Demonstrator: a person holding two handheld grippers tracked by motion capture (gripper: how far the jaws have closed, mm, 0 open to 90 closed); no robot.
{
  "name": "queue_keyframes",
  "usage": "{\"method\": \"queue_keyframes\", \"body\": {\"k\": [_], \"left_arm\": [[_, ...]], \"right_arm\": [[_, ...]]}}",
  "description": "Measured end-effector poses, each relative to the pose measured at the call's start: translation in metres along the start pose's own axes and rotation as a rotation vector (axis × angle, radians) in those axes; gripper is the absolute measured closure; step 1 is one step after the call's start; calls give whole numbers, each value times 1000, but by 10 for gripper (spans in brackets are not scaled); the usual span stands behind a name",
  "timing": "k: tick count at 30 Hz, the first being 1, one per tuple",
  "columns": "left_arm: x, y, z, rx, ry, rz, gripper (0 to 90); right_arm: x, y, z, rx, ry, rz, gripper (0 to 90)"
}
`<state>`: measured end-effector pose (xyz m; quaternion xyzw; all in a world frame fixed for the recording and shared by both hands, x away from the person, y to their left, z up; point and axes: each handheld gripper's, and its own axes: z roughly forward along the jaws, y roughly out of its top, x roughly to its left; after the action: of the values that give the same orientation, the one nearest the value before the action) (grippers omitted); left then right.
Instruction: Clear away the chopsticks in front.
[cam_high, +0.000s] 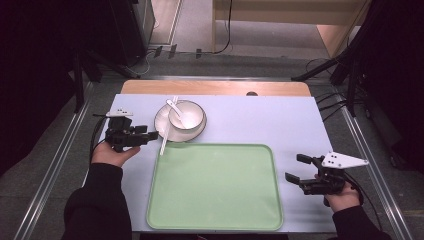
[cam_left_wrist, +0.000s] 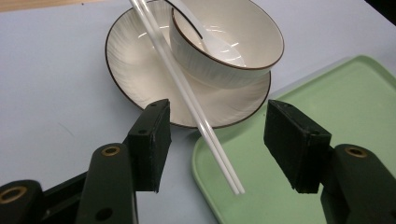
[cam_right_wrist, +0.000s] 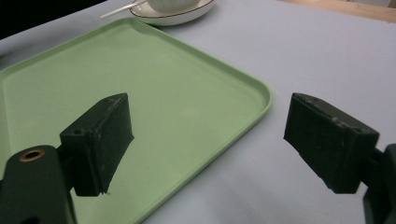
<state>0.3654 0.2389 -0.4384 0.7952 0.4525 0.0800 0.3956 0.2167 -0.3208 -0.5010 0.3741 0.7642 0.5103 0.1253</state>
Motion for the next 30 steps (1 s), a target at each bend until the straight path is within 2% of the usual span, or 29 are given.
{"method": "queue_keyframes", "body": {"k": [2, 3, 4, 7, 9, 11, 12, 15, 16, 17, 19, 23, 26, 30], "left_arm": [[5, 3, 11, 5, 3, -48, 417], [5, 3, 11, 5, 3, -48, 419], [9, 5, 18, 14, 14, -62, 427], [13, 6, 31, 42, 53, -54, 430], [13, 6, 35, 48, 59, -55, 431], [14, 7, 42, 64, 69, -40, 428], [13, 9, 50, 80, 88, -34, 434], [13, 11, 56, 84, 108, -32, 471], [13, 11, 58, 83, 117, -37, 511], [14, 11, 63, 91, 129, -59, 538], [16, 10, 66, 95, 111, -92, 574], [17, 11, 68, 84, 103, -122, 598], [16, 12, 70, 90, 105, -116, 621], [12, 13, 77, 115, 136, -104, 671]], "right_arm": [[0, 0, 0, -1, 3, -1, 160], [1, 0, 2, -2, 6, -3, 161], [1, 0, 3, -3, 11, -7, 161], [2, 1, 5, -3, 25, -15, 161], [4, 1, 5, 0, 30, -22, 161], [4, 1, 5, 1, 29, -23, 161], [4, 0, 4, 2, 26, -19, 161], [4, -1, 4, 4, 24, -18, 161], [4, -1, 2, 4, 20, -15, 161], [4, -2, 2, 4, 20, -18, 161], [4, -2, 1, 4, 18, -16, 161], [4, -3, -1, 6, 13, -14, 161], [4, -4, -2, 6, 11, -8, 162], [4, -4, -2, 8, 10, -8, 162]]}}
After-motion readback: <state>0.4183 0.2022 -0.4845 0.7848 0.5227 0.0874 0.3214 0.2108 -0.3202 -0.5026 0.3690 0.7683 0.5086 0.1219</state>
